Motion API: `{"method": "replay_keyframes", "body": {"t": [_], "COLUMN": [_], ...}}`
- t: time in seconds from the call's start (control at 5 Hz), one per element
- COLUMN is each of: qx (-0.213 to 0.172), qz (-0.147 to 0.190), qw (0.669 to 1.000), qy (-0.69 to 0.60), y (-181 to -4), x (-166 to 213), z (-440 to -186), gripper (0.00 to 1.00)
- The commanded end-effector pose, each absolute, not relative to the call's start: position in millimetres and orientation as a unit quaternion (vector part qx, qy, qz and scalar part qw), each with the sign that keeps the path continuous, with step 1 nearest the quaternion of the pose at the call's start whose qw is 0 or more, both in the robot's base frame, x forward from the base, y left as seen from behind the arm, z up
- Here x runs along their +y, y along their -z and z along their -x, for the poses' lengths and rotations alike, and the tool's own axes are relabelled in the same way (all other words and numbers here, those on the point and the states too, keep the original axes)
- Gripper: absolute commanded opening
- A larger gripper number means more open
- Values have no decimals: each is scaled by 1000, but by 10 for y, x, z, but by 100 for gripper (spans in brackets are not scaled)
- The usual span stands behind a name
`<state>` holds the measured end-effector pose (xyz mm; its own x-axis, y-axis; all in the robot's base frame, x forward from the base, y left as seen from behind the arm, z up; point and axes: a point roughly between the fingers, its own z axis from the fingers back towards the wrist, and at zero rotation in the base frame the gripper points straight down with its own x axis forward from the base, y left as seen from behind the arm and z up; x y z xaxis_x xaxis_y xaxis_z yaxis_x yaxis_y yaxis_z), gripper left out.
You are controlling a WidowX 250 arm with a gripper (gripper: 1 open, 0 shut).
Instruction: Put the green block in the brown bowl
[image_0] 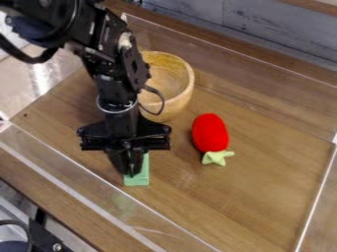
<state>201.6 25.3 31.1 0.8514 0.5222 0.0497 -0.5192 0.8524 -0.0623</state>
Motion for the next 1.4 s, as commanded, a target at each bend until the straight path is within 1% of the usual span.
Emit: {"method": "replay_keyframes", "body": {"t": [0.0, 0.2, 0.4, 0.6, 0.8, 1.0, 1.2], "qx": [-60, -67, -73, -79, -87, -91, -92], "qz": [37, 59, 80, 85, 81, 76, 70], "qw": [961, 958, 955, 955, 956, 957, 958], "qy": [-268, -273, -275, -272, -268, -265, -261], "y": [-563, -887, -1126, -1146, -1137, -1103, -999], "x": [286, 363, 511, 591, 601, 568, 499], "z": [-2141, -2235, -2309, -2285, -2248, -2211, -2184], "gripper": [0, 0, 0, 0, 100, 100, 100]}}
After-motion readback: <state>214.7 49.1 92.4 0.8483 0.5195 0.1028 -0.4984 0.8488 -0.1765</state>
